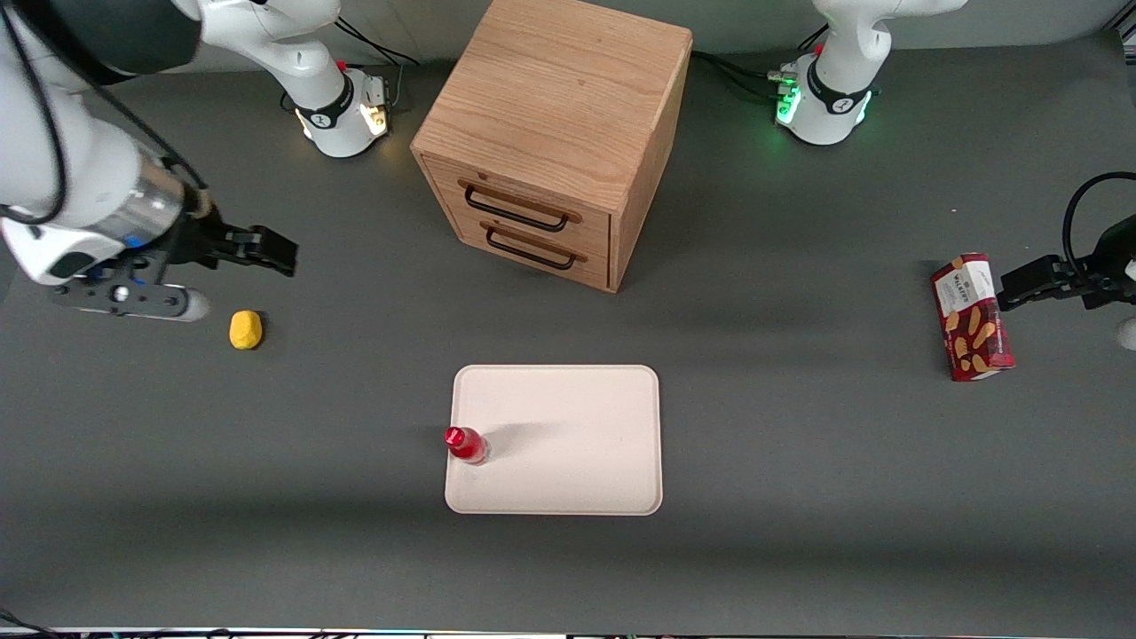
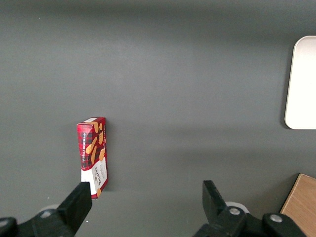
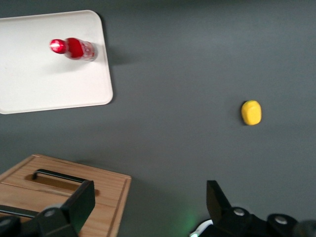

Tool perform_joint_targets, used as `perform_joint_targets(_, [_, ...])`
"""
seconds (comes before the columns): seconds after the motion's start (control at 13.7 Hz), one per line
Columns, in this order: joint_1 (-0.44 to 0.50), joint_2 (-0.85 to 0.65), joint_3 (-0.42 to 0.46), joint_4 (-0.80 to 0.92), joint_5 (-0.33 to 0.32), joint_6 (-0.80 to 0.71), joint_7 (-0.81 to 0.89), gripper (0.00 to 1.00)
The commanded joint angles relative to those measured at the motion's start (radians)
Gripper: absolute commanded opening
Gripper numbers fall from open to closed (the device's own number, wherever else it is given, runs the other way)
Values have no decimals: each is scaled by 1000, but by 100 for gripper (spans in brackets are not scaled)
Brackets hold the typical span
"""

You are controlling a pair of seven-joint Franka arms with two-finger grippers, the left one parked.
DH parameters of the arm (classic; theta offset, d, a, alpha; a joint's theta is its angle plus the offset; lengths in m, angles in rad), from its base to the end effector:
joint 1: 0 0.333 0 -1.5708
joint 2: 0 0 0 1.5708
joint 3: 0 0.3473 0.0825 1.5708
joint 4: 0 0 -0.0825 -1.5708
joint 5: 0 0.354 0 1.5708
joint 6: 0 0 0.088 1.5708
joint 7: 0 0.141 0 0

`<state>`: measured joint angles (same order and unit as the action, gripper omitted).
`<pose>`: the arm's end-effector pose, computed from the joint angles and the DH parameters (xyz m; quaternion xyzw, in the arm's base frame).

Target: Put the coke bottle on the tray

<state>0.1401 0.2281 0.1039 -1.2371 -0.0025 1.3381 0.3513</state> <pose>0.5565 0.1296 0.6216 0.9965 -0.0543 -0.0632 0.0084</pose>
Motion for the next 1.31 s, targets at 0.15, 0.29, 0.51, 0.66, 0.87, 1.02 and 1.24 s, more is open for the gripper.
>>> perform_joint_targets(0.15, [-152, -184, 20, -303, 15, 177, -231, 100])
perform_joint_targets(0.29, [-189, -190, 19, -332, 15, 202, -261, 100])
perform_joint_targets(0.51, [-192, -225, -3, -410, 13, 279, -316, 100])
perform_joint_targets(0.66, [-188, -231, -41, -418, 13, 291, -319, 100])
perform_joint_targets(0.87, [-186, -231, -65, -413, 13, 317, -368, 100])
perform_joint_targets(1.02, [-186, -231, -85, -407, 12, 325, -379, 100])
perform_joint_targets(1.24, [-186, -231, -87, -377, 6, 320, -377, 100])
